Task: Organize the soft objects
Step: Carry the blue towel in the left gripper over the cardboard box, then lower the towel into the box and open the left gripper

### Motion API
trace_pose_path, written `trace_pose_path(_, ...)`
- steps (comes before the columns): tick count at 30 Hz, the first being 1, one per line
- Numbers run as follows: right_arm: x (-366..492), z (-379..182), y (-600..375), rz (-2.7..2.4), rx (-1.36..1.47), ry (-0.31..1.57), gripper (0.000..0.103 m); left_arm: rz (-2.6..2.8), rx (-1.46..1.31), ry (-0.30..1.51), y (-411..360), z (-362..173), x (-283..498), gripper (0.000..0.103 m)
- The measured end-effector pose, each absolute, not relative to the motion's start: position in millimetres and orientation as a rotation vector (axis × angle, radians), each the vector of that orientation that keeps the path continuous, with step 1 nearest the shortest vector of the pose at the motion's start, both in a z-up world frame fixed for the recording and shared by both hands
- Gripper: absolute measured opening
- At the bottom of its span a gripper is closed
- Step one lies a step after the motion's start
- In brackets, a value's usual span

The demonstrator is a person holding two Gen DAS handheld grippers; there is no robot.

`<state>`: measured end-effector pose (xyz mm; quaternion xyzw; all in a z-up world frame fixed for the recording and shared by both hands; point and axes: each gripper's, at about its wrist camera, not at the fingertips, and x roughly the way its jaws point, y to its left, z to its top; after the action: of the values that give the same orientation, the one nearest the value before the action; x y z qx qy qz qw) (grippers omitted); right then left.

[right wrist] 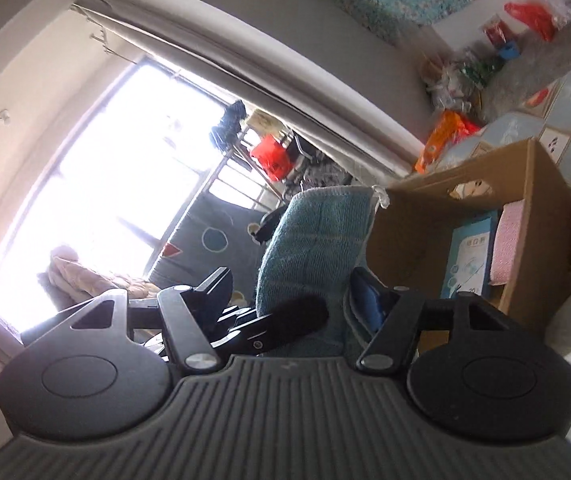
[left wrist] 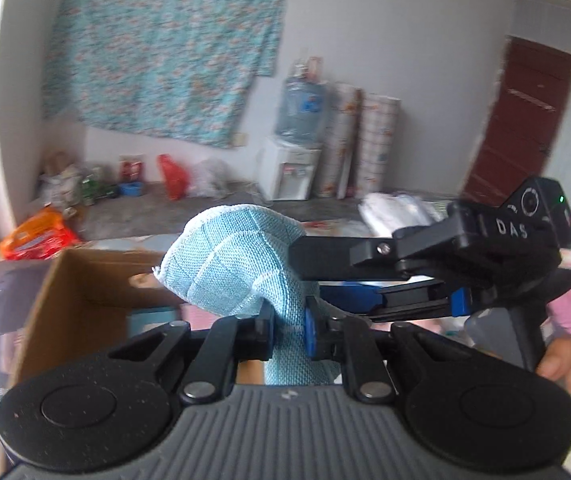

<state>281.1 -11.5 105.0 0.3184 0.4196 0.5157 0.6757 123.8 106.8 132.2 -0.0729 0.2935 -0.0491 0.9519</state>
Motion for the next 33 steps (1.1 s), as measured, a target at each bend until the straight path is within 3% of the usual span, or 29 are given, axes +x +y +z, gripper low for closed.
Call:
trace_pose_path(15,365.4,0.7,148.4,0.929,0.742,1.284,0.066,0.123,-0.062,0.848,216.4,50.4,218.7,0.015)
trace_pose_path(22,369.2,3.1,147.2,0.923,0.69,1.203,0.067,0.198,-0.038,0.974,234.4,16.1,247.2,0.015)
trace_pose_path(33,375.6,18.5,112.2,0.963,0.643,1.092,0.067,0.255,0.098,0.987,229.3,1.2,266.2,0.015)
